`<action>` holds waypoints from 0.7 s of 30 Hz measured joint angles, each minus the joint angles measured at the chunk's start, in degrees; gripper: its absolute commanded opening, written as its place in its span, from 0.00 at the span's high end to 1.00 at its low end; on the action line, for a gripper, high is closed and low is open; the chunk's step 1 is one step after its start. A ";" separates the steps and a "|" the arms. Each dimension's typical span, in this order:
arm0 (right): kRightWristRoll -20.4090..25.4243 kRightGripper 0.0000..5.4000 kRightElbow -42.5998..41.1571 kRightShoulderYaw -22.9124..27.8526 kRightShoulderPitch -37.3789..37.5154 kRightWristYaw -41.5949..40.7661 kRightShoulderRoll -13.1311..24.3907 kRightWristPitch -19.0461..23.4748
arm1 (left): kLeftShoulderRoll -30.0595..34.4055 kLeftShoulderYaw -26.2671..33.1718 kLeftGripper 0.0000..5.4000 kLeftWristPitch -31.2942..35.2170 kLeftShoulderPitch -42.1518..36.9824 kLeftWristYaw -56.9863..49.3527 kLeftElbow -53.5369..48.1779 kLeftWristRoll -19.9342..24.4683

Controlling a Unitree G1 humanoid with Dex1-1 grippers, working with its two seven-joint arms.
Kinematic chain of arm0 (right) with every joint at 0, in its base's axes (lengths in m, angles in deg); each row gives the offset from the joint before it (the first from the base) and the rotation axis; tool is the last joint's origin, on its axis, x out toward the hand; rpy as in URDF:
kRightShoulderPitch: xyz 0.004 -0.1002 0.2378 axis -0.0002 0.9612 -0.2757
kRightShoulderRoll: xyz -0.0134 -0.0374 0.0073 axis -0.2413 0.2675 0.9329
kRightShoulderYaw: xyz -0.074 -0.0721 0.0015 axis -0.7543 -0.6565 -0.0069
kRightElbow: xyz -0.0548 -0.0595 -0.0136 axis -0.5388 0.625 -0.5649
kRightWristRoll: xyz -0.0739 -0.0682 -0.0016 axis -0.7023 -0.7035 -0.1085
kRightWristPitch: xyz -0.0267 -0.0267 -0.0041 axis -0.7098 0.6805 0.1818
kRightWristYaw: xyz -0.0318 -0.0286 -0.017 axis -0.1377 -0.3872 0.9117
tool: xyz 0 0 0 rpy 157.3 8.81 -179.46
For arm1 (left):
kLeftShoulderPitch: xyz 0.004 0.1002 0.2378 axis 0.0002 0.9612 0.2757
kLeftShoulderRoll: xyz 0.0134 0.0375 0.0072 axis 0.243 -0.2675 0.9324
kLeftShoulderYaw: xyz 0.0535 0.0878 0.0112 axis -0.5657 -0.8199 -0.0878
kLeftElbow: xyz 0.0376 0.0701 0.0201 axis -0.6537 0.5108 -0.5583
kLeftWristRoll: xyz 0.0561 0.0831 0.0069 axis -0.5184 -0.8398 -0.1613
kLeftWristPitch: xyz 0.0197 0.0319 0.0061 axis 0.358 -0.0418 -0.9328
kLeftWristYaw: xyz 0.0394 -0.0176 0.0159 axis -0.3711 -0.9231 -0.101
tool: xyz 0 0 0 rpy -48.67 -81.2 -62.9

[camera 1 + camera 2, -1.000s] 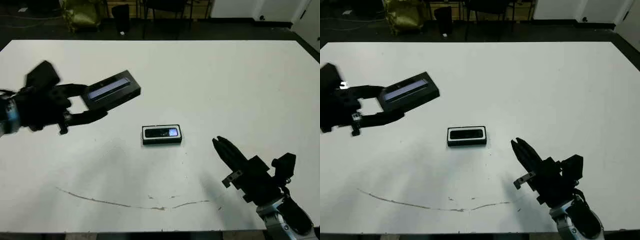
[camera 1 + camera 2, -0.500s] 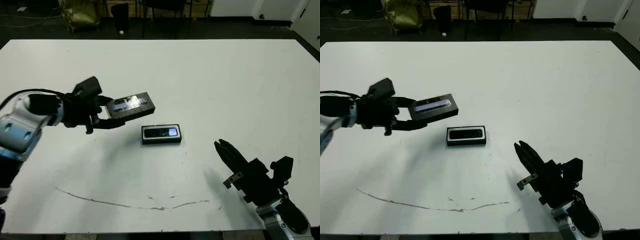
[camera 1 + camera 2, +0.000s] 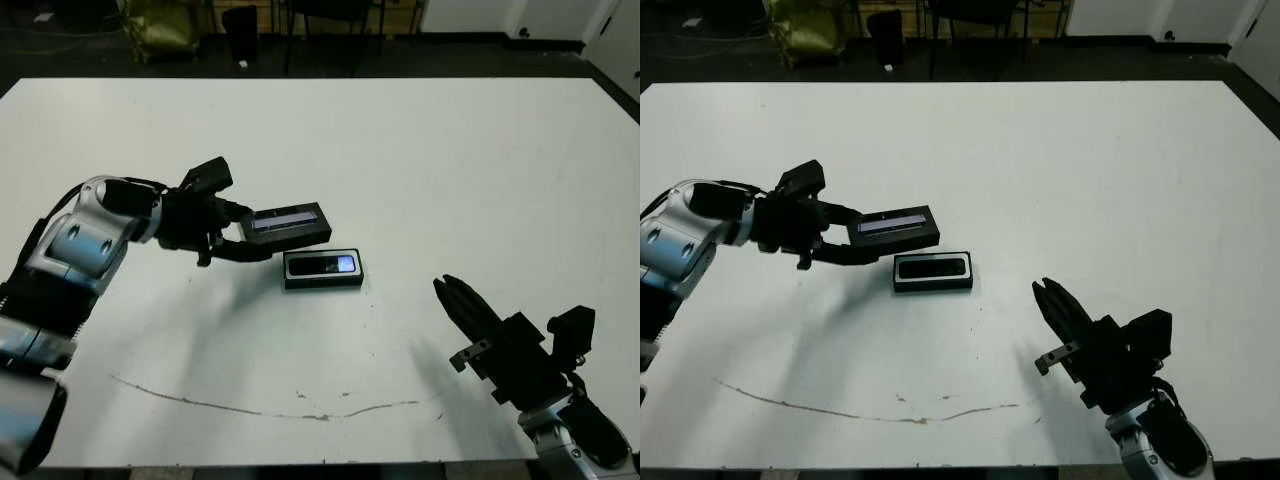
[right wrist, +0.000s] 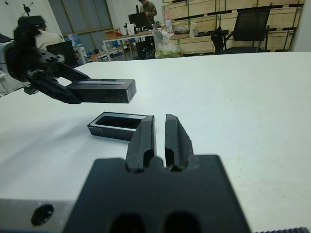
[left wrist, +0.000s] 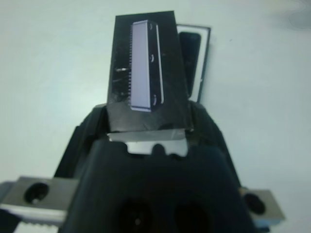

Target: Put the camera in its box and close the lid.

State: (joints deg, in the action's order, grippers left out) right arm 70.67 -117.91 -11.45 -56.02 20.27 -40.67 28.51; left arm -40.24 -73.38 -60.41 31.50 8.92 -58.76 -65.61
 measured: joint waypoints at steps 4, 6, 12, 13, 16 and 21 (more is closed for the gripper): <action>0.39 1.00 -1.03 0.14 0.29 0.25 0.06 0.85 | -1.92 0.30 0.57 -0.90 -3.34 4.07 4.83 0.19; 0.08 1.00 -0.98 0.34 0.64 0.23 0.08 0.80 | -2.69 0.76 0.57 -1.35 -4.52 5.65 6.25 0.37; -0.33 1.00 -0.48 0.46 0.85 0.17 0.09 0.77 | -4.25 2.16 0.57 -1.07 -5.44 6.88 6.65 1.18; -0.32 1.00 -0.50 0.44 0.87 0.17 0.09 0.77 | -4.43 2.17 0.57 -1.07 -5.44 6.95 6.58 1.17; -0.31 1.00 -1.00 0.27 1.14 0.22 0.03 0.78 | -4.95 2.14 0.57 -1.31 -5.44 7.30 6.45 1.06; -0.63 1.00 -1.05 -0.03 1.51 0.44 -0.03 0.79 | -5.56 0.85 0.57 -2.40 -5.49 8.75 6.39 -0.23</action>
State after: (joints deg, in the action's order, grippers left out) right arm 70.04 -118.96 -11.48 -54.51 20.70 -40.70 29.30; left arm -45.80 -72.54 -62.80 26.01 17.67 -52.37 -65.84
